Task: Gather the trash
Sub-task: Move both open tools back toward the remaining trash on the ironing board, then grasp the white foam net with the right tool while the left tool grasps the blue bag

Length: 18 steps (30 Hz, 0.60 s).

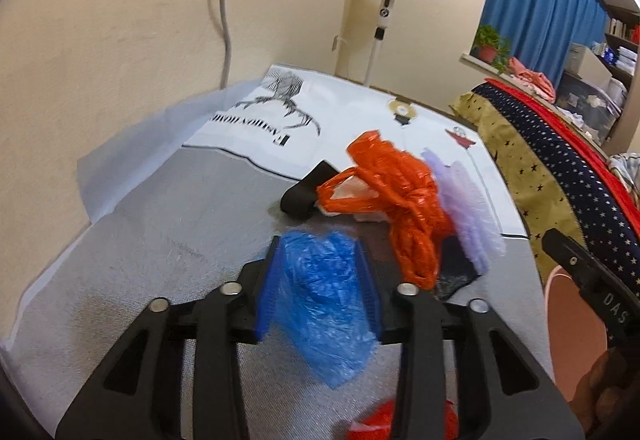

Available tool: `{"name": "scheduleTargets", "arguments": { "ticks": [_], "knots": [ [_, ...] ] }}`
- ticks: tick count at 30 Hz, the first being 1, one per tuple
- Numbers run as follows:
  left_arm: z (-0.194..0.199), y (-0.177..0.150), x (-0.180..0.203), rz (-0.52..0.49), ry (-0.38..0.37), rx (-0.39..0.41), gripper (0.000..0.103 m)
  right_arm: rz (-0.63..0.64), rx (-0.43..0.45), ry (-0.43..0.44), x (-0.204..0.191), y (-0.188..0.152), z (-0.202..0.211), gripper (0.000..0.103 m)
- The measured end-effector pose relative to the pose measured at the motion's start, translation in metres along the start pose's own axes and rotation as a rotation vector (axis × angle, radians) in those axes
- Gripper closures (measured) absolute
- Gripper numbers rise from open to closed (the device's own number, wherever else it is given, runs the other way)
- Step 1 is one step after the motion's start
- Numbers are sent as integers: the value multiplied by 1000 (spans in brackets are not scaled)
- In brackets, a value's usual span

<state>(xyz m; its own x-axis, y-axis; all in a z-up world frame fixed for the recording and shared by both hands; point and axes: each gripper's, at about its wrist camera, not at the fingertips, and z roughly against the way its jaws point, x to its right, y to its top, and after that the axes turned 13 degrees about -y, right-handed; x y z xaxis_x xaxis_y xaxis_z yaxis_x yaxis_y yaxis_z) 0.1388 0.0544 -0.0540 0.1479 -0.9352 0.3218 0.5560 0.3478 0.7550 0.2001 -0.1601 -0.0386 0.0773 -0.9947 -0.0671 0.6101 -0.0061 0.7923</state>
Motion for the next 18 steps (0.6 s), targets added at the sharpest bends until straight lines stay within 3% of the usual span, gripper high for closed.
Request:
{"name": "scheduleTargets", "arguments": {
  "ticks": [8,18],
  "knots": [
    [-19,1,-11,38,15,-54,46,49,-37,15,-14,0,-32,64],
    [-40,-5,-15,60,11,-139,45,125,-71,35,-30,-1,-54,58]
  ]
}}
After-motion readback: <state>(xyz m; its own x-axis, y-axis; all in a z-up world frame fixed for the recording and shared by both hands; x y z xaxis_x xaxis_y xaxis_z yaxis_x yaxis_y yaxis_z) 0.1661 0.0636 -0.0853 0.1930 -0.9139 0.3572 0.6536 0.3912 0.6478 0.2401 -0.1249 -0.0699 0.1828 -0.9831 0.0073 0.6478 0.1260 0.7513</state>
